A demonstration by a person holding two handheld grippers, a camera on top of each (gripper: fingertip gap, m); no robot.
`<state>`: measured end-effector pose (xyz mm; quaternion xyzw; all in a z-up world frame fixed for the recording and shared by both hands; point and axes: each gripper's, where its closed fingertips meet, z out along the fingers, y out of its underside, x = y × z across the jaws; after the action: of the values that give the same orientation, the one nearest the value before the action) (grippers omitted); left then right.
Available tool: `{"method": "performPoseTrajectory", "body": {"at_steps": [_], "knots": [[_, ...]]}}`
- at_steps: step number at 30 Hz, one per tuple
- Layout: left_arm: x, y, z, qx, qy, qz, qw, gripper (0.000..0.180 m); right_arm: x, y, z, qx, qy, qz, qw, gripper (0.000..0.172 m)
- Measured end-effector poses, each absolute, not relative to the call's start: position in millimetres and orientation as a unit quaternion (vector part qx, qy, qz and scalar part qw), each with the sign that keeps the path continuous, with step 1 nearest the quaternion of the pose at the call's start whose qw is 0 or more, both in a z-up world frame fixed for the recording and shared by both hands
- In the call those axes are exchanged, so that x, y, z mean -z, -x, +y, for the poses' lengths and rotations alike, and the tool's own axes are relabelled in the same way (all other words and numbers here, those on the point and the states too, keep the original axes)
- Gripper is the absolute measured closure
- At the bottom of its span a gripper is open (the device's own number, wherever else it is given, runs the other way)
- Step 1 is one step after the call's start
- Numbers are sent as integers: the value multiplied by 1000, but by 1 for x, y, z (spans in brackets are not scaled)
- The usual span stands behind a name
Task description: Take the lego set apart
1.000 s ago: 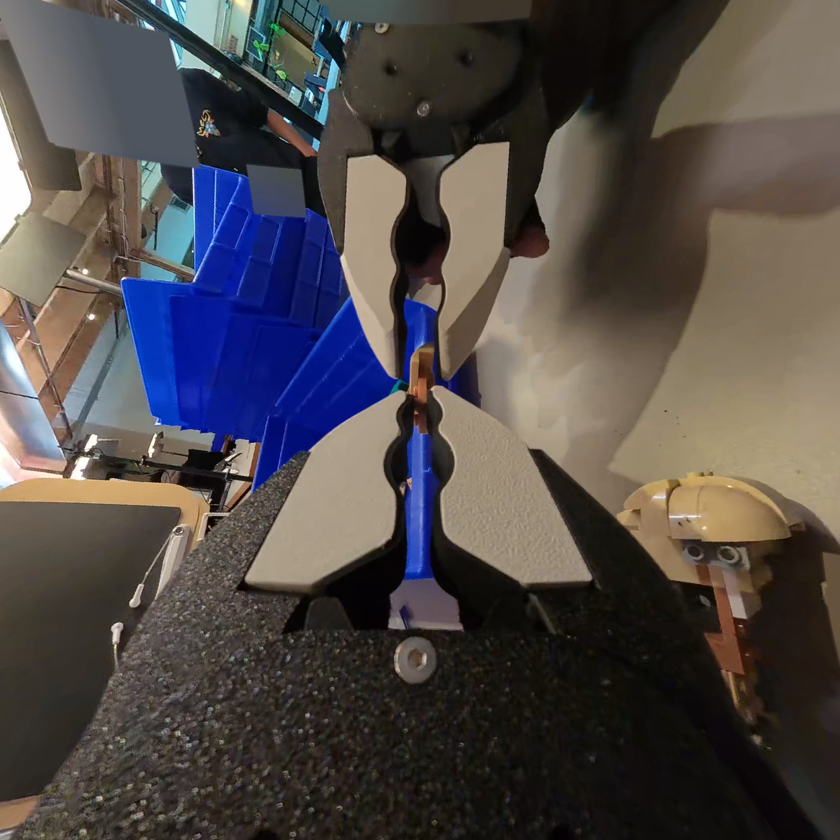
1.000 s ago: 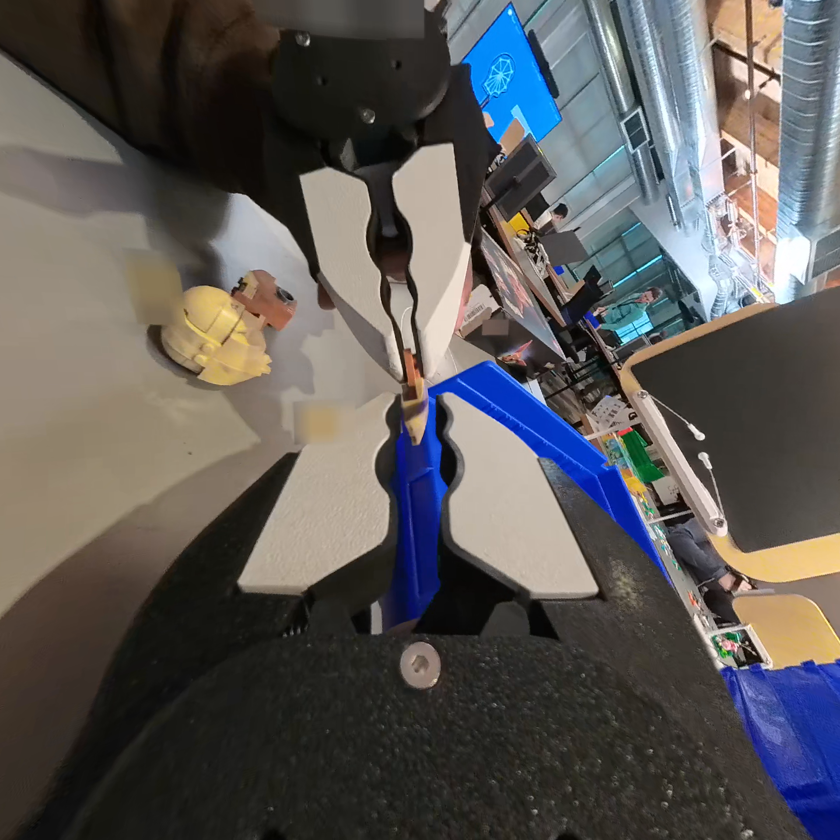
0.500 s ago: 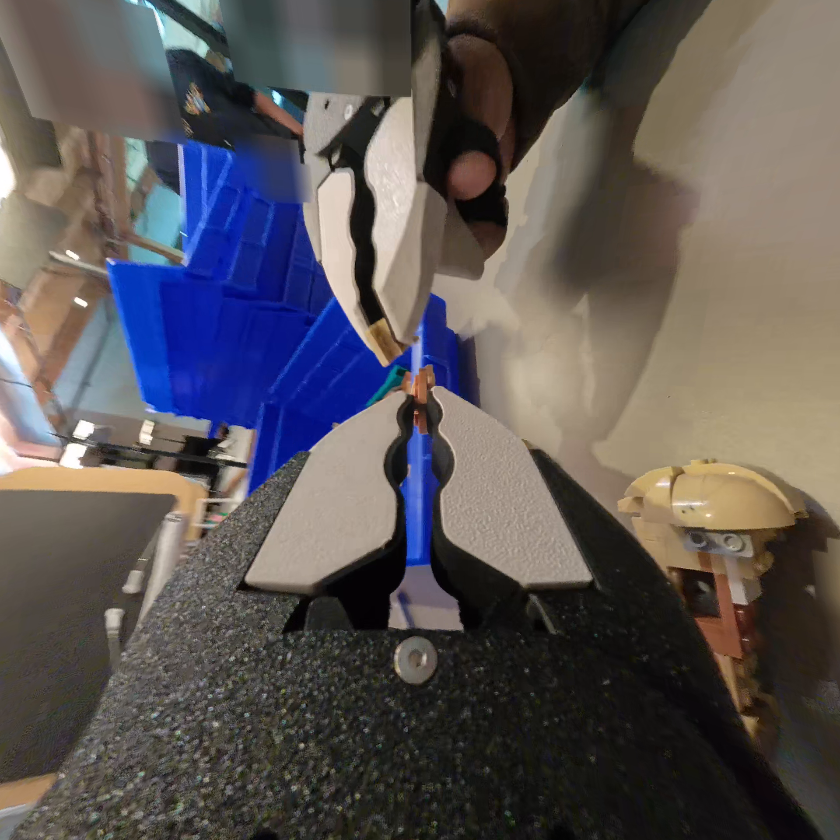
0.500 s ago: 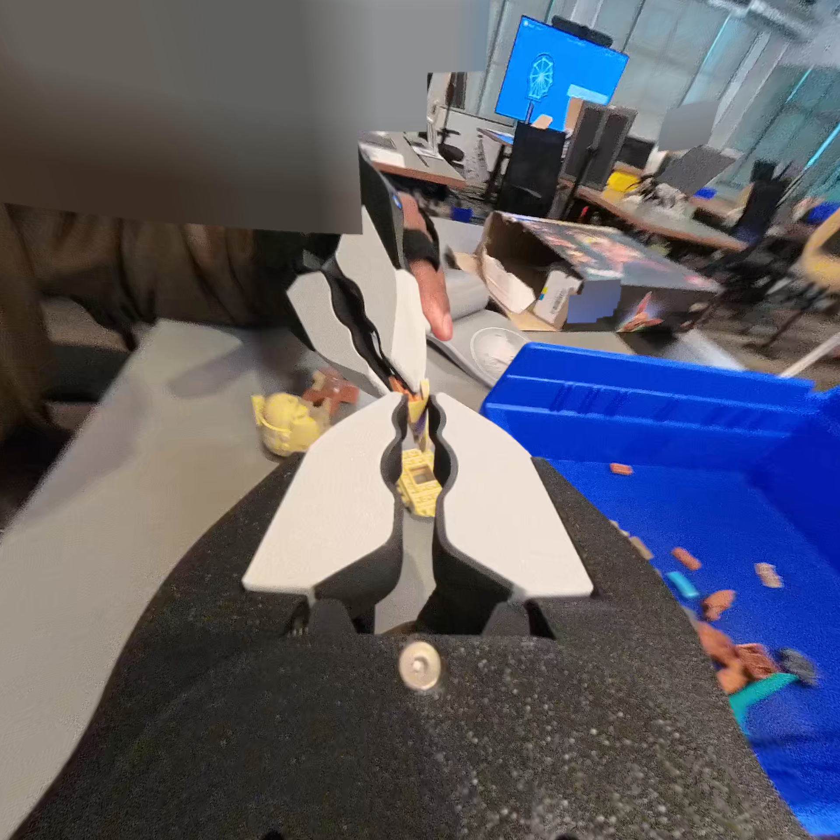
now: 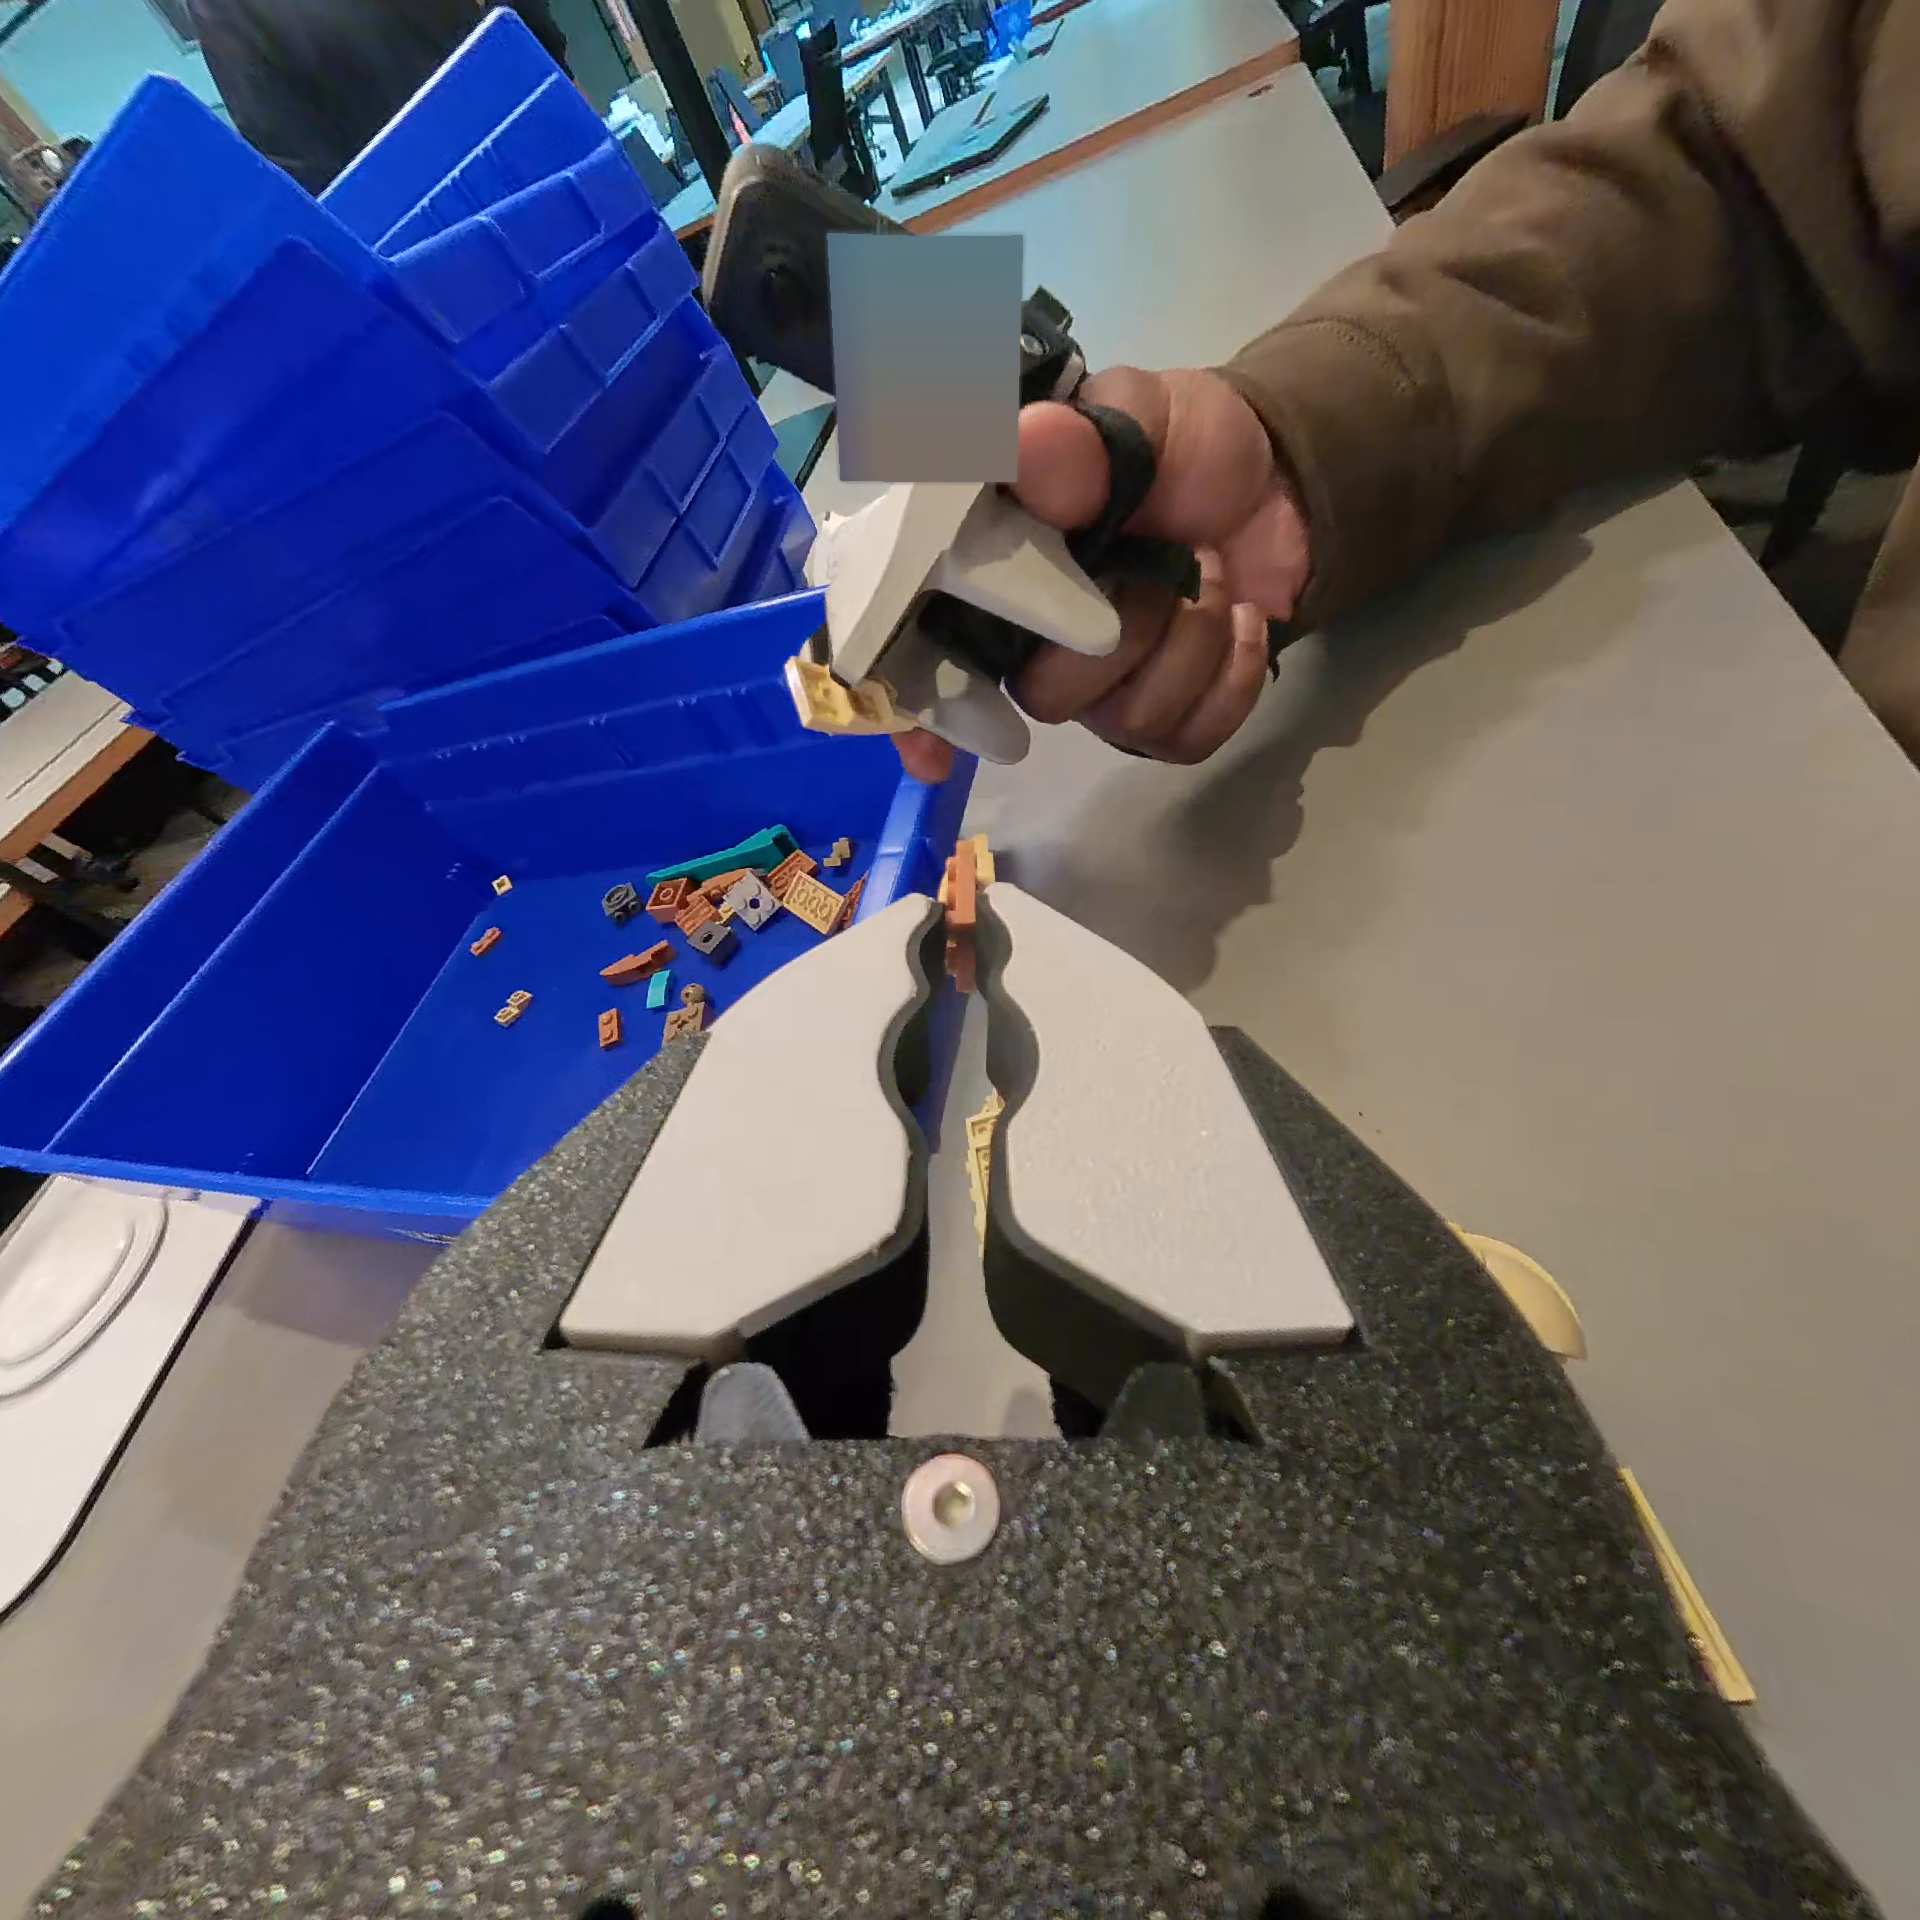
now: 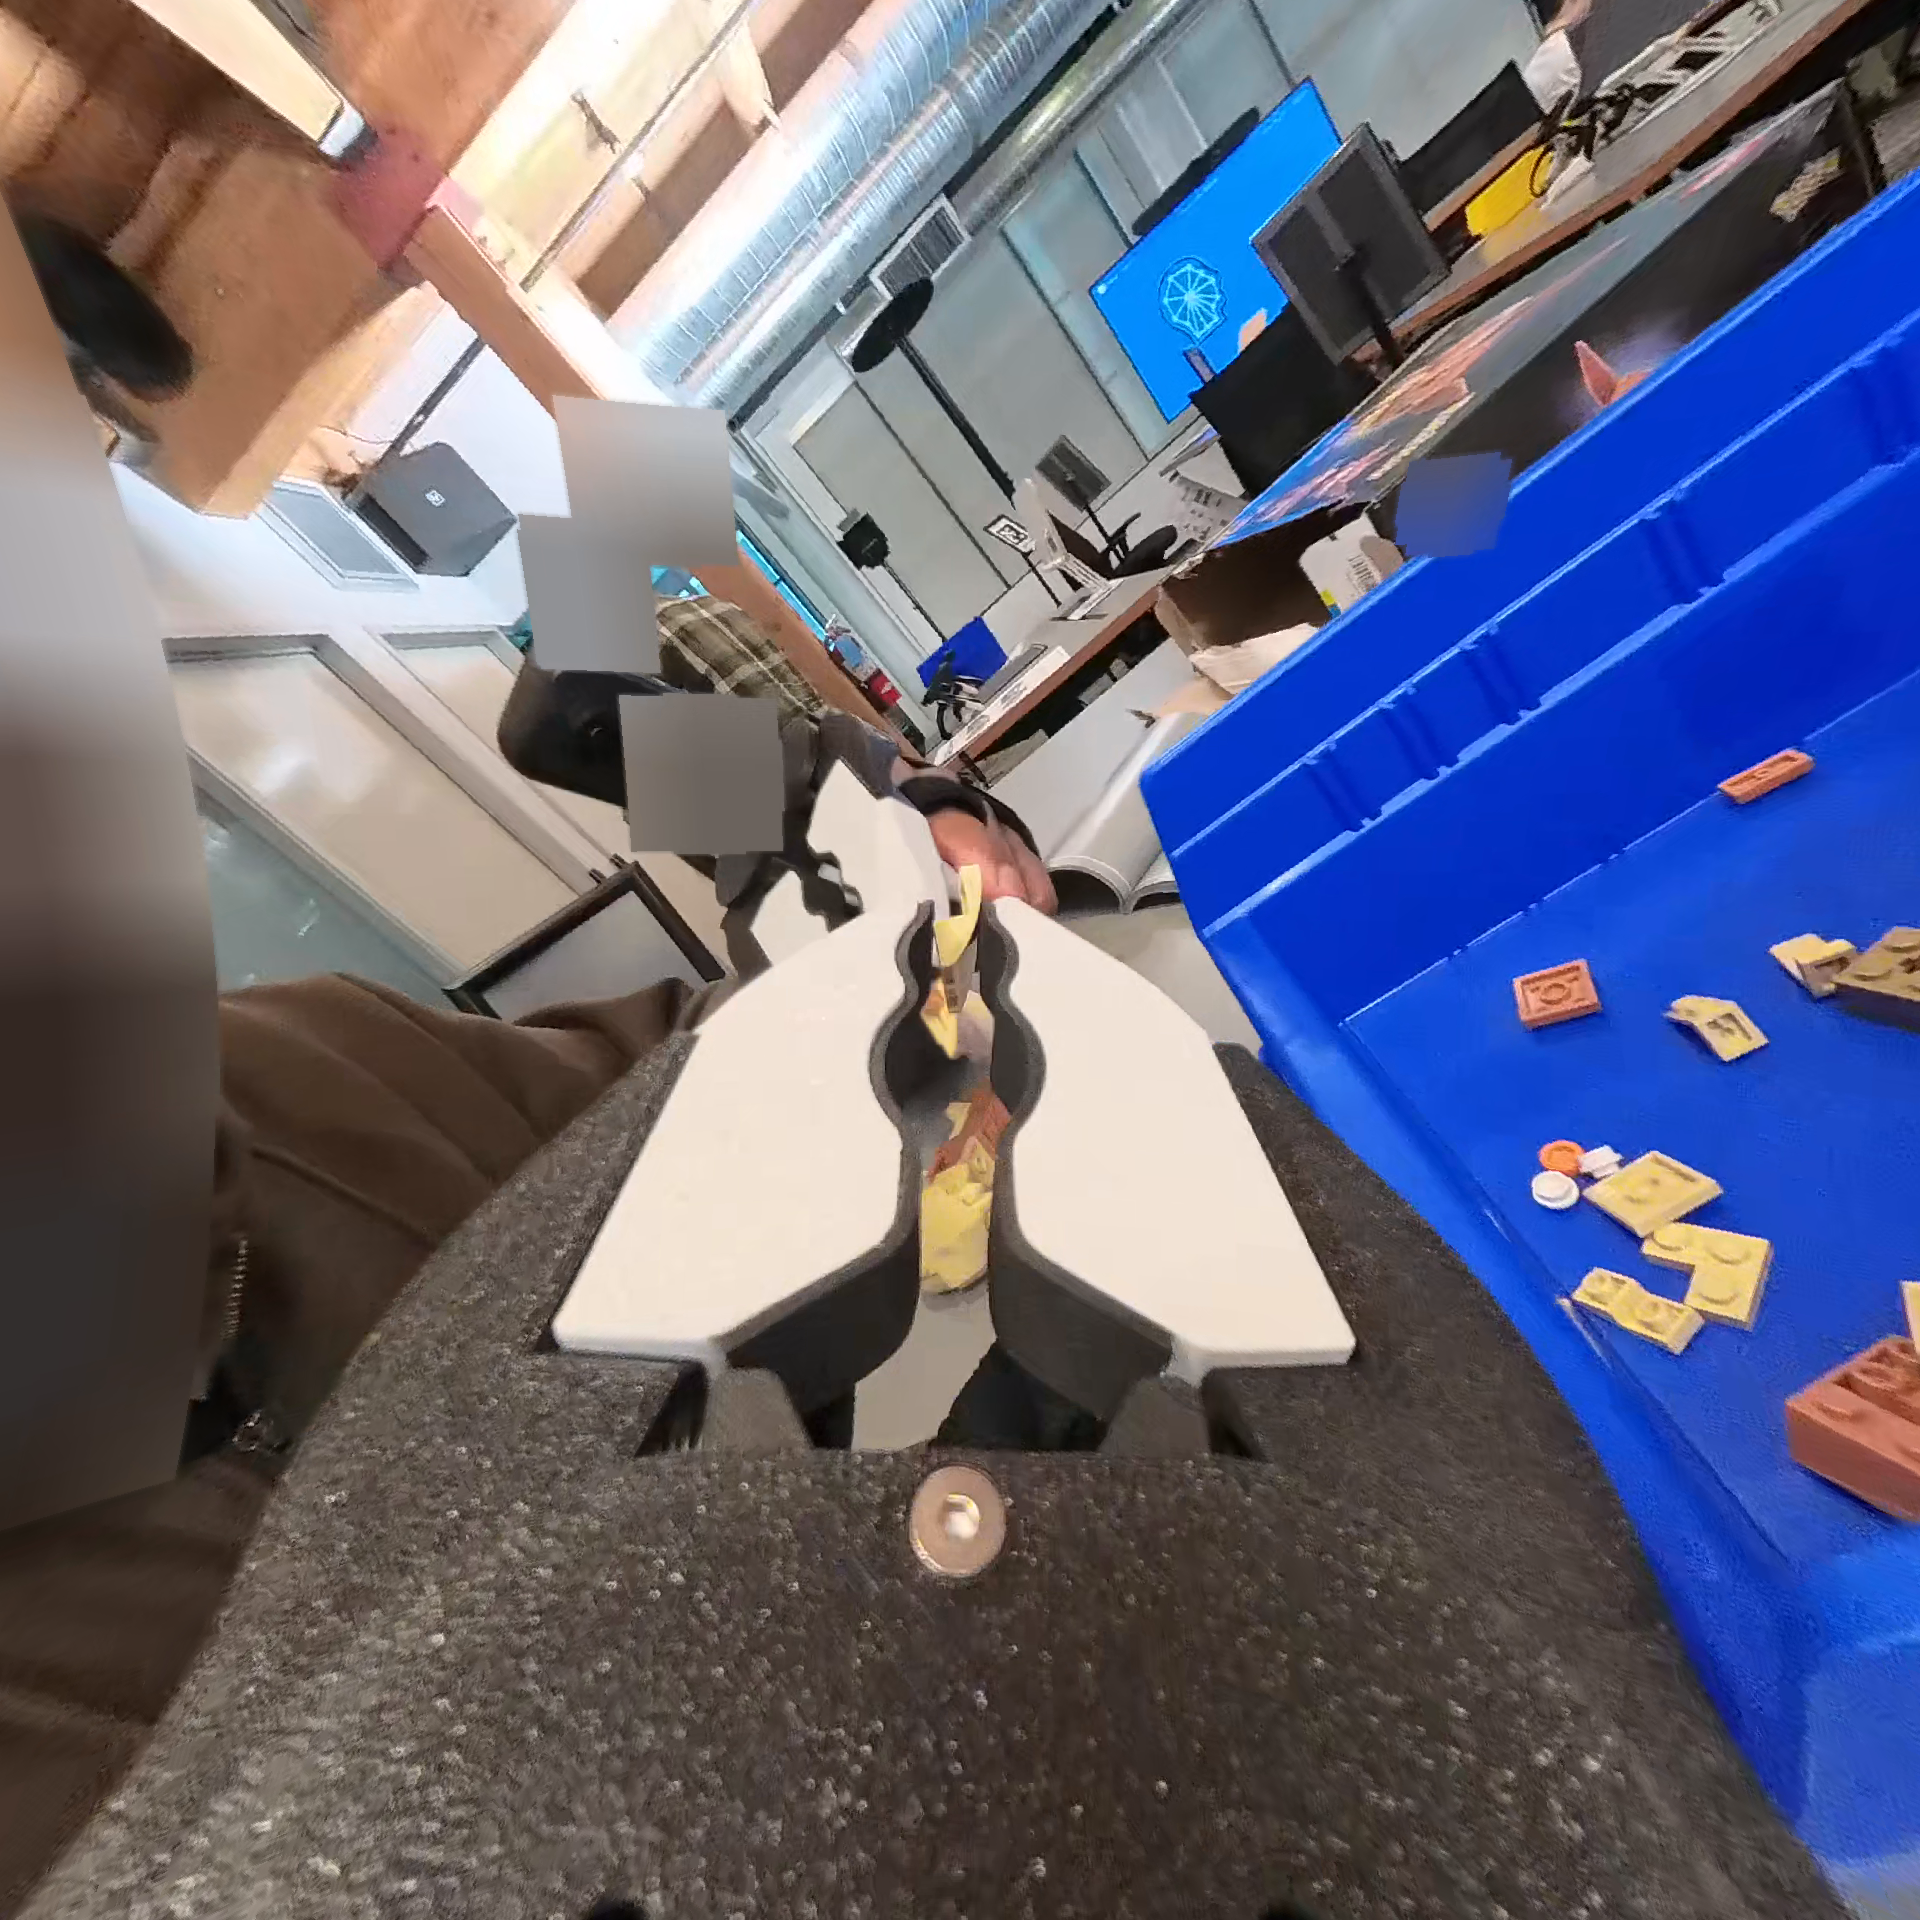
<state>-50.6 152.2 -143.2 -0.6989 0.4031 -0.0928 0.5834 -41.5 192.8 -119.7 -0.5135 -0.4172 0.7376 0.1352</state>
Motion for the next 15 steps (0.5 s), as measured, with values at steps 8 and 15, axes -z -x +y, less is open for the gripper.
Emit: {"method": "performPoseTrajectory", "body": {"at_steps": [8, 15], "knots": [[146, 48, 154, 98, 705, 396, 580, 176, 118, 44, 199, -722, 523, -419, 174, 164], [139, 45, 156, 129, 702, 368, 596, 176, 145, 51, 261, -392, 602, -504, 478, 162]]}}
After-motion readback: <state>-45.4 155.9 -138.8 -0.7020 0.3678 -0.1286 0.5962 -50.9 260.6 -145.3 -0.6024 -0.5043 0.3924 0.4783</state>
